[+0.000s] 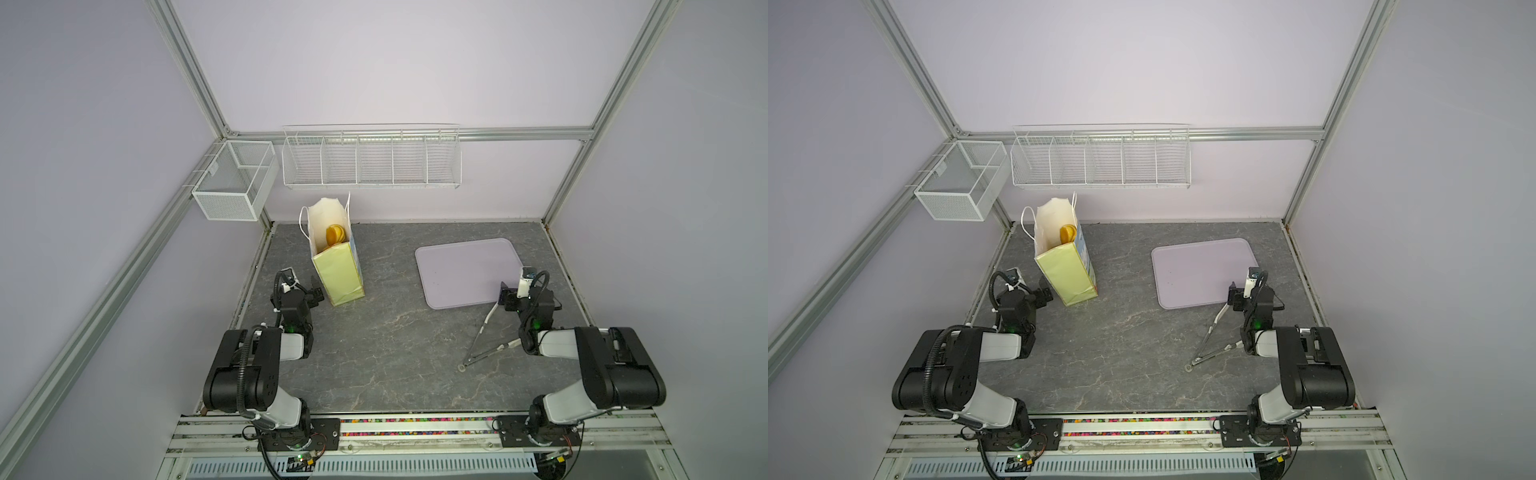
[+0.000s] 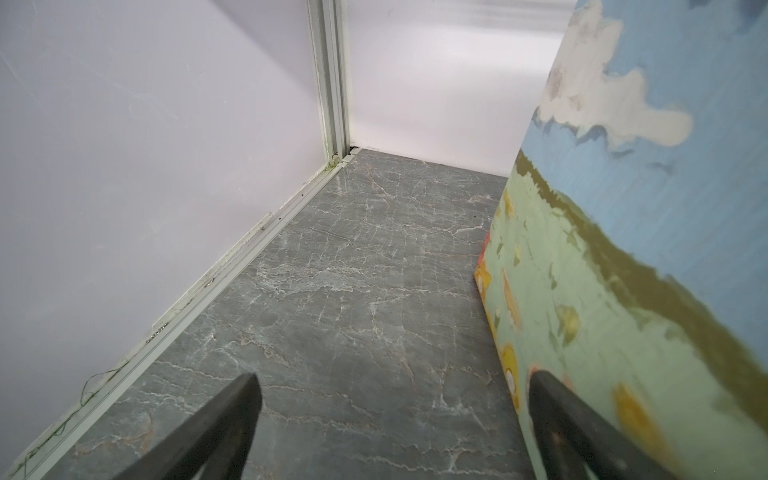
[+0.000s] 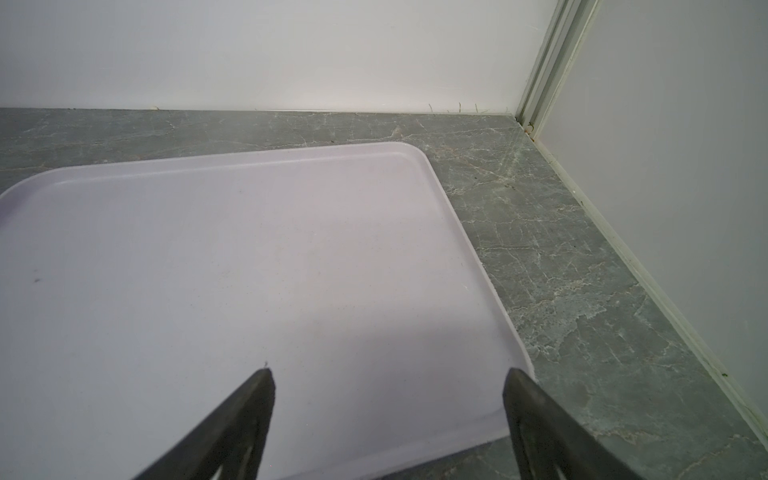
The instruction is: Take the fake bread out of the paper bag
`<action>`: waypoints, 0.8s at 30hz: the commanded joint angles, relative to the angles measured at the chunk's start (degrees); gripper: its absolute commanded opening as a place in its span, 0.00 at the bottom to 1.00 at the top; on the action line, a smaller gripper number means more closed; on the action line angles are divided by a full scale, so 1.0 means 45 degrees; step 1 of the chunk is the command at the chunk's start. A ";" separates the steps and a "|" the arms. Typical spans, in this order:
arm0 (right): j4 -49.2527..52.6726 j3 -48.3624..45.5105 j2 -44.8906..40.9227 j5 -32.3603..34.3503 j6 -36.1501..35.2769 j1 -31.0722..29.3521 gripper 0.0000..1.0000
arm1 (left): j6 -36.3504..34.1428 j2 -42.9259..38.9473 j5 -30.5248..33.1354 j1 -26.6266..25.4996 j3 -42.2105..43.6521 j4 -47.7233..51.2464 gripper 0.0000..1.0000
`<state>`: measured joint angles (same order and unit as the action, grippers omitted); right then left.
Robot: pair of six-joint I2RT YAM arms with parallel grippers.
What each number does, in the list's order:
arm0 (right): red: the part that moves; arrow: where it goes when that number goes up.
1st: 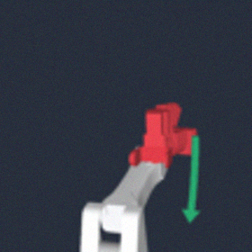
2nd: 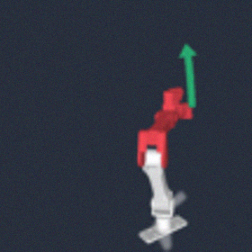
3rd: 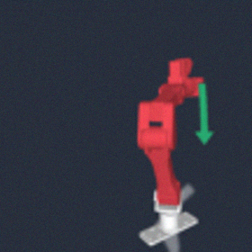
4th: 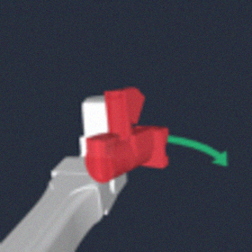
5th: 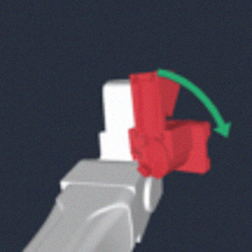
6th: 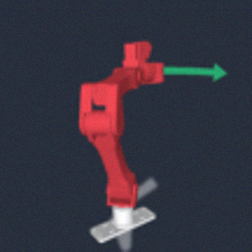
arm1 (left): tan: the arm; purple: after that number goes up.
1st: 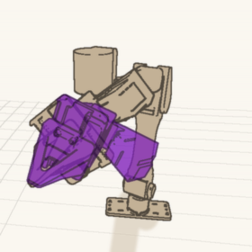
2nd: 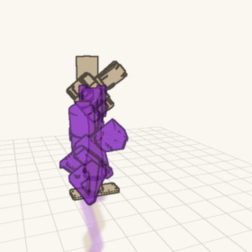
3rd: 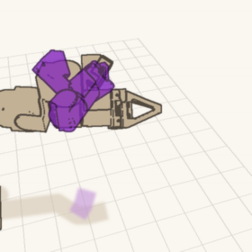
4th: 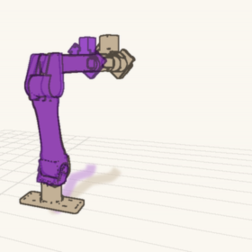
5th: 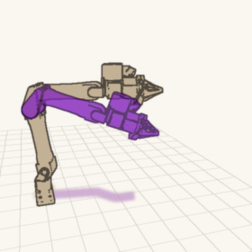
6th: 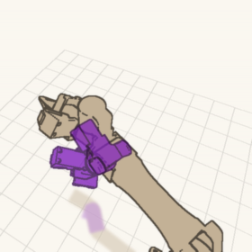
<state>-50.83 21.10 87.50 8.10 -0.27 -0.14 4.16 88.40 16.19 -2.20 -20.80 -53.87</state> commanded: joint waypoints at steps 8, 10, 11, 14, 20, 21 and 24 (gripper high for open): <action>0.0026 0.0116 0.0059 0.0134 -0.0197 -0.0080 0.88 | -0.0144 0.0063 -0.0180 0.0019 -0.0104 -0.0022 0.99; 0.0026 0.0114 0.0049 0.0130 -0.0203 -0.0072 0.88 | -0.0144 0.0066 -0.0164 0.0019 -0.0110 -0.0023 0.99; 0.0026 0.0115 0.0047 0.0132 -0.0193 -0.0078 0.88 | -0.0144 0.0063 -0.0179 0.0019 -0.0103 -0.0022 0.99; 0.0026 0.0115 0.0047 0.0130 -0.0205 -0.0066 0.88 | -0.0151 0.0065 -0.0179 0.0017 -0.0095 -0.0029 0.99; 0.0040 0.0115 0.0048 0.0129 -0.0198 -0.0075 0.88 | -0.0159 0.0063 -0.0204 0.0019 -0.0108 -0.0015 0.99; 0.0028 0.0115 0.0047 0.0132 -0.0194 -0.0076 0.88 | -0.0202 0.0074 -0.0259 0.0019 -0.0155 0.0092 0.99; 0.0069 0.0150 0.0052 0.0095 -0.0217 -0.0073 0.88 | -0.0206 0.0068 -0.0276 0.0019 -0.0165 0.0111 0.99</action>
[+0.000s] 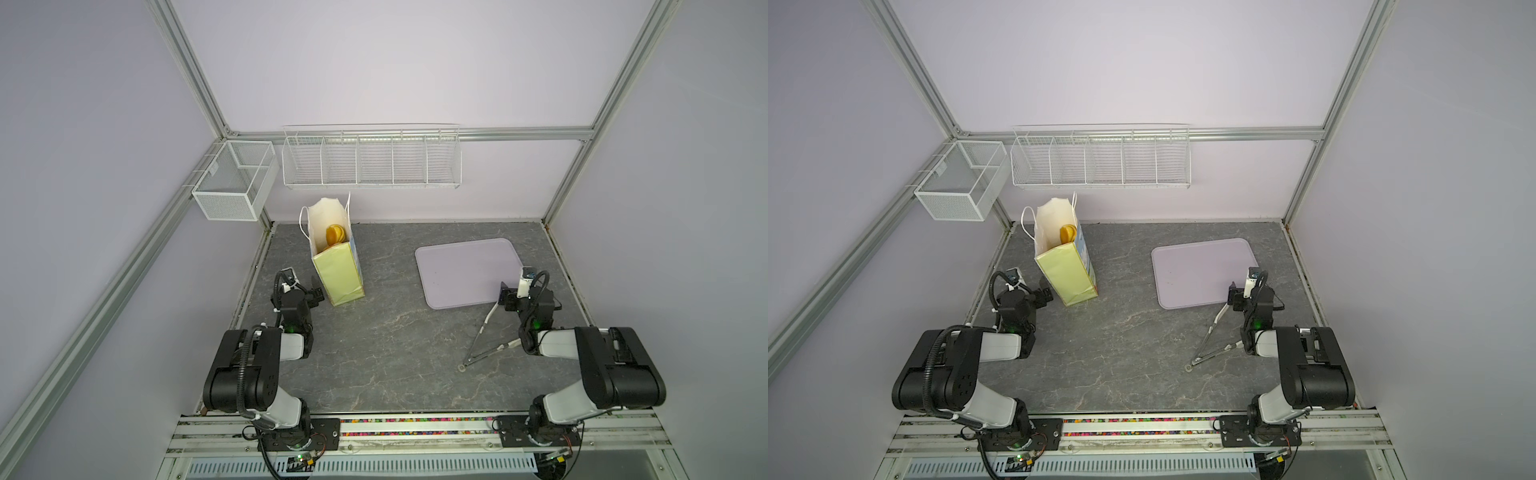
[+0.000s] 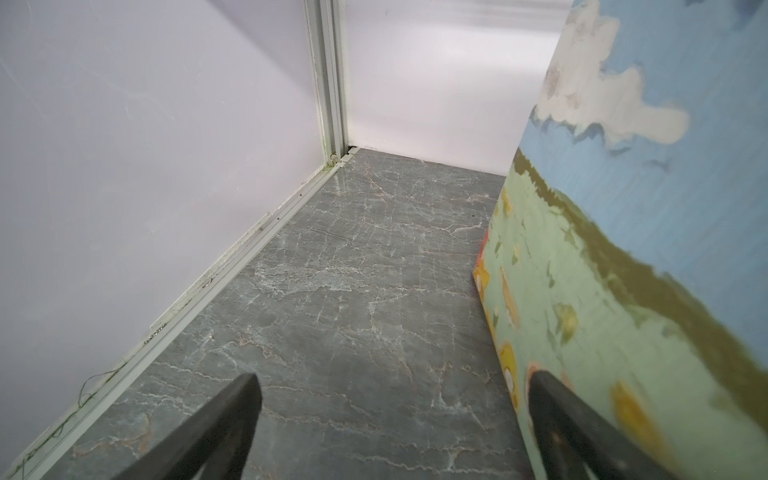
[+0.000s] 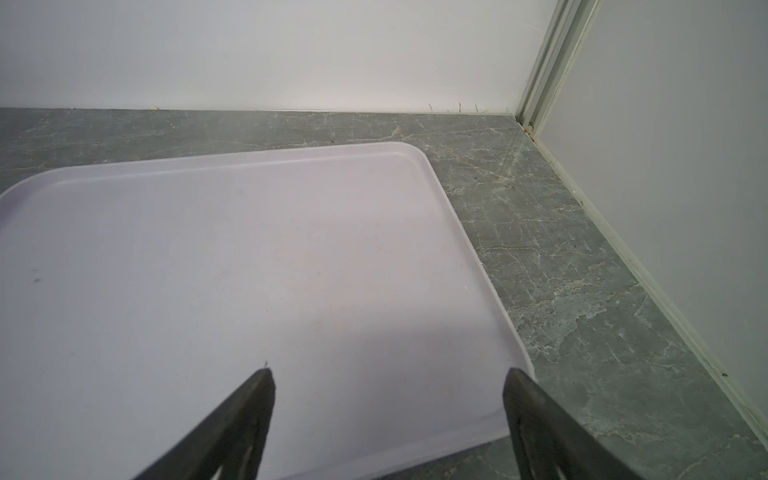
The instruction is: Take the fake bread out of the paper bag
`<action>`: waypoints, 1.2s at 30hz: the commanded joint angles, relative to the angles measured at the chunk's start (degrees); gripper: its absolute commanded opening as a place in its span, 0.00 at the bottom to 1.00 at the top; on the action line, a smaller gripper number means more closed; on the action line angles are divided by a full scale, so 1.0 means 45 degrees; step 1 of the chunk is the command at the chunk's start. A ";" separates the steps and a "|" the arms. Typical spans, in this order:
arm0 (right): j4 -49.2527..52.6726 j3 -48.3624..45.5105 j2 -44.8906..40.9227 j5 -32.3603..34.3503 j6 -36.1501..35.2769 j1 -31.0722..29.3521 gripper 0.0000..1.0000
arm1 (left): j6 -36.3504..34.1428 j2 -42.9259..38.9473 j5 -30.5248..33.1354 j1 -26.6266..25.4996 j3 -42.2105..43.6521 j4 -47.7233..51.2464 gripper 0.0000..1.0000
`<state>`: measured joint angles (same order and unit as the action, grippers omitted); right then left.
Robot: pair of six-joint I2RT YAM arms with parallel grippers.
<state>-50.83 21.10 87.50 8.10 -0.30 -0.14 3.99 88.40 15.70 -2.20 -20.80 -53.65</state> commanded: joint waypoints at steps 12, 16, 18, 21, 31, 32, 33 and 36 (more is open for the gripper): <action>0.4737 0.1666 -0.1895 0.0347 -0.0034 -0.0360 0.88 | 0.0129 -0.1861 0.0602 -0.0004 0.0522 0.0524 0.99; 0.8191 0.3155 -0.2912 0.0509 0.0796 -0.0604 0.88 | 0.0422 -0.3937 0.0105 -0.0003 0.0081 0.3398 0.99; 0.9026 0.3353 -0.3647 0.0895 0.1312 -0.0956 0.90 | 0.0738 -0.4926 -0.0418 -0.0024 -0.0043 0.4311 0.99; 1.2222 0.4522 -0.4658 0.1847 0.3194 -0.1724 0.92 | 0.1667 -0.6657 -0.0871 -0.0020 -0.0225 0.6042 0.99; 2.1174 0.5544 -0.7628 0.4631 0.8869 -0.5963 0.94 | 0.3035 -1.1517 -0.1700 -0.1709 -0.0743 1.1182 0.99; 2.1844 0.5408 -0.7937 0.4668 0.9462 -0.6281 0.95 | 0.3093 -1.1817 -0.1567 -0.2195 -0.0749 1.1533 0.99; 2.2372 0.5317 -0.8195 0.4710 0.9906 -0.6551 0.95 | 0.3167 -1.2022 -0.1494 -0.2571 -0.0721 1.1780 0.99; 2.4148 0.5079 -0.8644 0.4781 1.1278 -0.7458 0.94 | 0.3478 -1.2376 -0.1135 -0.3858 -0.0644 1.2115 0.99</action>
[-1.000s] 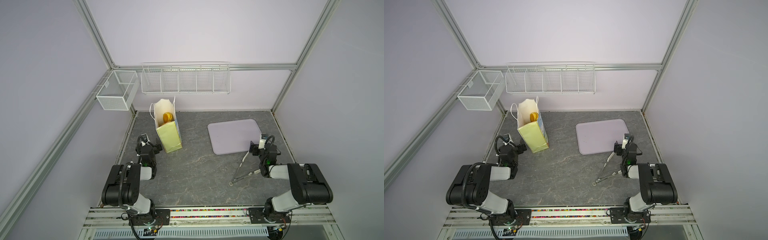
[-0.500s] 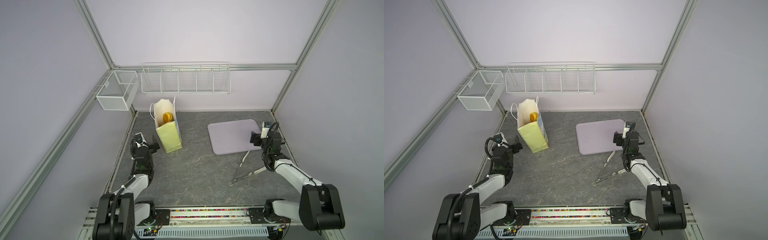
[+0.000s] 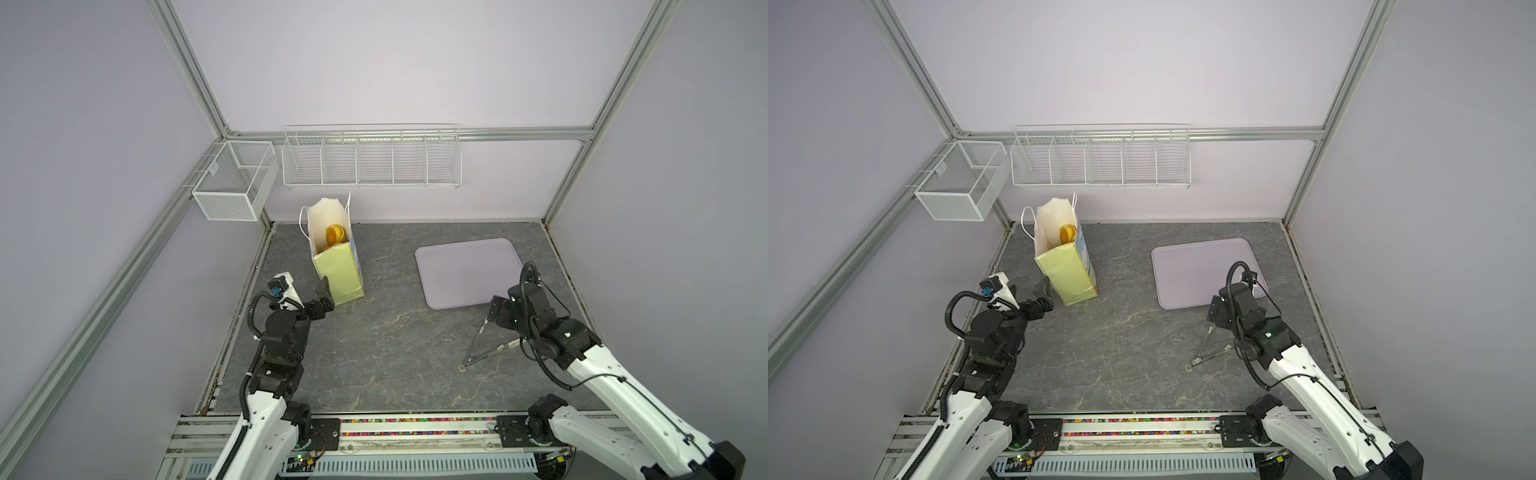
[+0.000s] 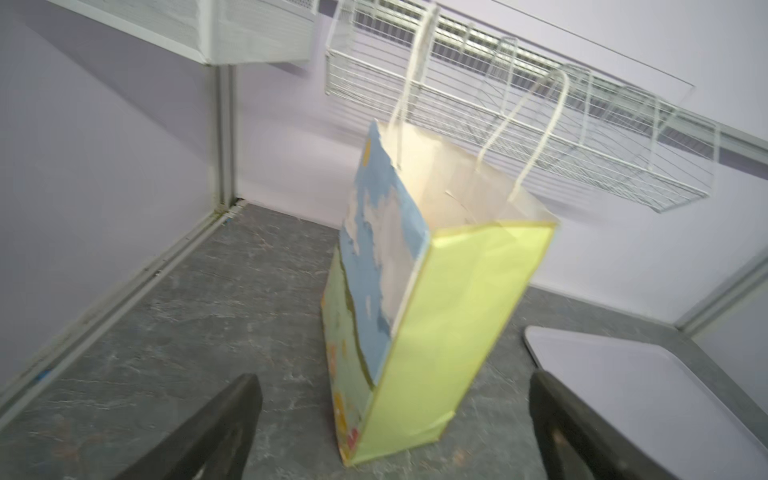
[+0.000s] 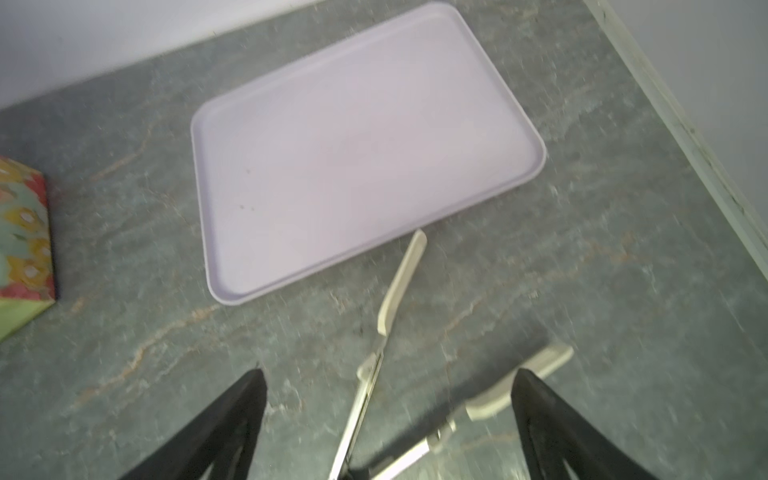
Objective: Take the fake bread out of the paper bag
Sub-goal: 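Lower the right gripper onto the metal tongs while the left gripper approaches the paper bag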
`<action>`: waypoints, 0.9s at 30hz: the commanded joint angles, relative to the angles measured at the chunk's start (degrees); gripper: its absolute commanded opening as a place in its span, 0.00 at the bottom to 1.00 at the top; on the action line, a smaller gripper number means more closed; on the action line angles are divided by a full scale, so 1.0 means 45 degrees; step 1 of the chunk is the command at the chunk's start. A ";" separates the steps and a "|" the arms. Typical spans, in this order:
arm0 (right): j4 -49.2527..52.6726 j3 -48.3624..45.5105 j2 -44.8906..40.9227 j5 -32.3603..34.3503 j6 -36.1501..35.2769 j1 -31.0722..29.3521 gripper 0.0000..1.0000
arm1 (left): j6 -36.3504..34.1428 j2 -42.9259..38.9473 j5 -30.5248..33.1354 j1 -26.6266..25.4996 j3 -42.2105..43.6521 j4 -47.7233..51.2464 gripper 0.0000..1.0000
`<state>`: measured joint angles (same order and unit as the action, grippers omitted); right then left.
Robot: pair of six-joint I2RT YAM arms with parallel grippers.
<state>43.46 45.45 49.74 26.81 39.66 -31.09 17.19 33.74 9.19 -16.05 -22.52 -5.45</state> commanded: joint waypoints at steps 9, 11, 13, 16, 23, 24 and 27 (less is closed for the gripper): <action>0.3389 -0.1021 0.1036 -0.0490 0.4869 -0.2670 0.90 | 0.0548 0.2028 0.1719 -0.4532 -0.0793 0.0521 0.99; 0.2643 -0.1235 0.1549 -0.0970 0.5104 -0.2915 0.89 | 0.0588 0.3049 0.1726 -0.5038 -0.0983 0.0299 0.99; 0.1449 -0.1395 0.2067 -0.1532 0.5205 -0.2993 0.89 | 0.0669 0.3684 0.1617 -0.5392 -0.1104 0.0040 0.99; 0.0258 -0.1544 0.2914 -0.2163 0.5437 -0.3039 0.88 | 0.0877 0.4447 0.1391 -0.5716 -0.1215 -0.0260 0.99; -0.1188 -0.1295 0.5202 -0.2715 0.5450 -0.3097 0.89 | 0.1024 0.5136 0.0795 -0.5788 -0.1245 -0.0505 0.99; -0.1239 -0.1214 0.5589 -0.2653 0.5425 -0.3125 0.89 | 0.1008 0.5159 0.0760 -0.5788 -0.1216 -0.0558 0.99; -0.0876 -0.0996 0.6653 -0.2300 0.5512 -0.3234 0.92 | 0.0991 0.5286 0.0654 -0.5788 -0.1176 -0.0624 0.99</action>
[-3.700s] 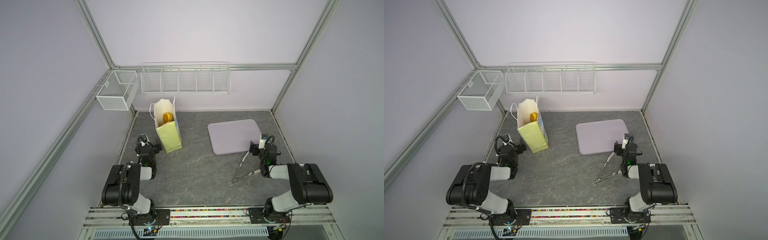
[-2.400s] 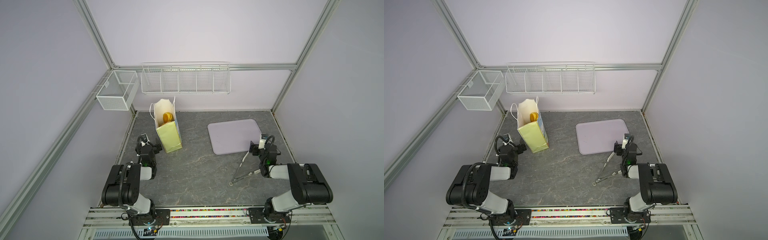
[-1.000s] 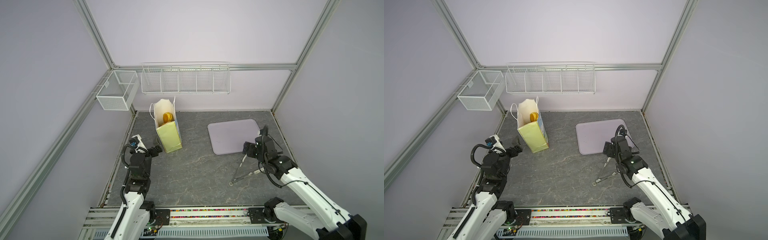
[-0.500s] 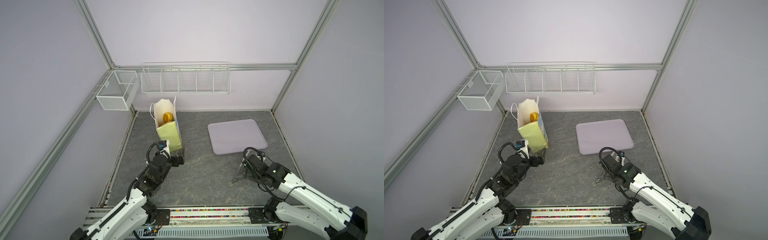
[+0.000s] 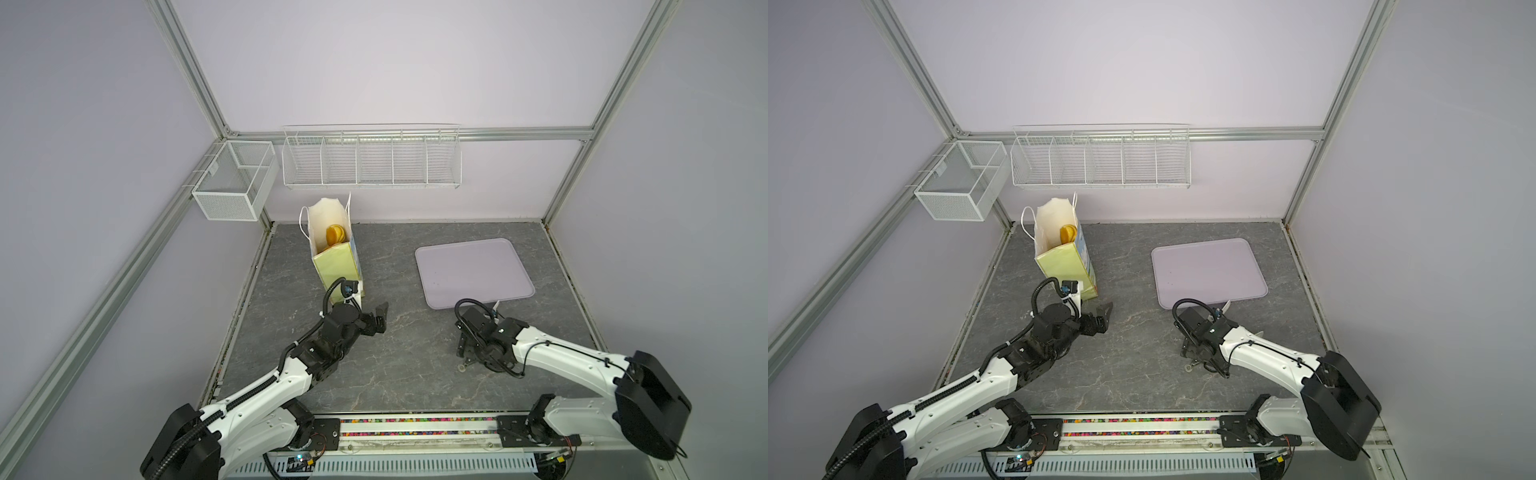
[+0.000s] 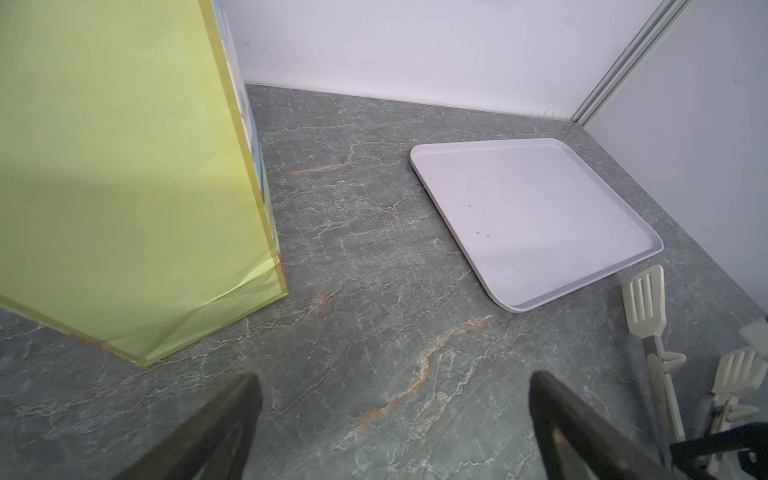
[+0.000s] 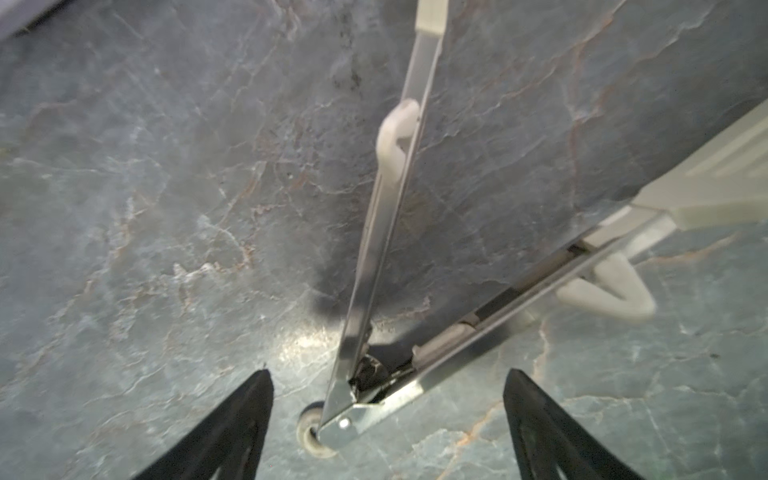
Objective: Take the fake bread out of the paper bag
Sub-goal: 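Lower the right gripper onto the metal tongs while the left gripper approaches the paper bag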
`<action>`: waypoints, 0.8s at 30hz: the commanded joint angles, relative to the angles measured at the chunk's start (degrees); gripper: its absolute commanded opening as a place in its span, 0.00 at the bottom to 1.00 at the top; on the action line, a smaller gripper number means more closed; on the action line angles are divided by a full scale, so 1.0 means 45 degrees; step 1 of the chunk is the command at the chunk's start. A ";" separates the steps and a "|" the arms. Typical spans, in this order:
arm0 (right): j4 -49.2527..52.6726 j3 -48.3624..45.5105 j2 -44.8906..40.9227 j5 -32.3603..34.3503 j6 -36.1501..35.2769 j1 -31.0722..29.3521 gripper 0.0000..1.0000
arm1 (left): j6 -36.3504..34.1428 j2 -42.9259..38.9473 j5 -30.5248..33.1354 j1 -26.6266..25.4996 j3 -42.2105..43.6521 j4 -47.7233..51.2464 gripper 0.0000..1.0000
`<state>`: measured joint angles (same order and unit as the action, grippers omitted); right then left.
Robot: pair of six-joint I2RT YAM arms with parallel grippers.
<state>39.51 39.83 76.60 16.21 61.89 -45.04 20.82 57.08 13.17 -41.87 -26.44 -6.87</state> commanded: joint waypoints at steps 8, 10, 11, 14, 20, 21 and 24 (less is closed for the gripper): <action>0.0395 0.0014 0.1214 0.0976 0.1261 -0.0896 0.74 | 0.0312 0.0204 -0.0548 -0.0052 -0.0166 -0.0366 0.99; 0.0507 0.0110 0.1252 0.1247 0.1203 -0.1065 0.62 | 0.0504 0.0240 -0.0736 -0.0052 -0.0088 -0.0419 0.99; 0.0640 0.0188 0.1283 0.1445 0.1189 -0.1146 0.57 | 0.0530 0.0279 -0.0910 -0.0050 -0.0001 -0.0512 0.99; 0.0879 0.0250 0.1162 0.1873 0.1414 -0.1470 0.45 | 0.0549 0.0435 -0.0944 -0.0052 0.0120 -0.0573 0.99; 0.1256 0.0269 0.0575 0.2586 0.1982 -0.2438 0.27 | 0.0473 0.0514 -0.0627 -0.0052 0.0209 -0.0789 0.99; 0.1377 0.0339 0.0521 0.2732 0.2037 -0.2597 0.24 | 0.0435 0.0521 -0.0590 -0.0052 0.0190 -0.0850 0.99; 0.1864 0.0515 0.0461 0.3218 0.2307 -0.3106 0.18 | 0.0416 0.0581 -0.0524 -0.0052 0.0132 -0.0914 0.99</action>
<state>44.34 40.71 79.85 26.76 69.12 -57.06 22.26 59.29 10.22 -41.91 -26.24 -9.39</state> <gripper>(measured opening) 0.291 0.994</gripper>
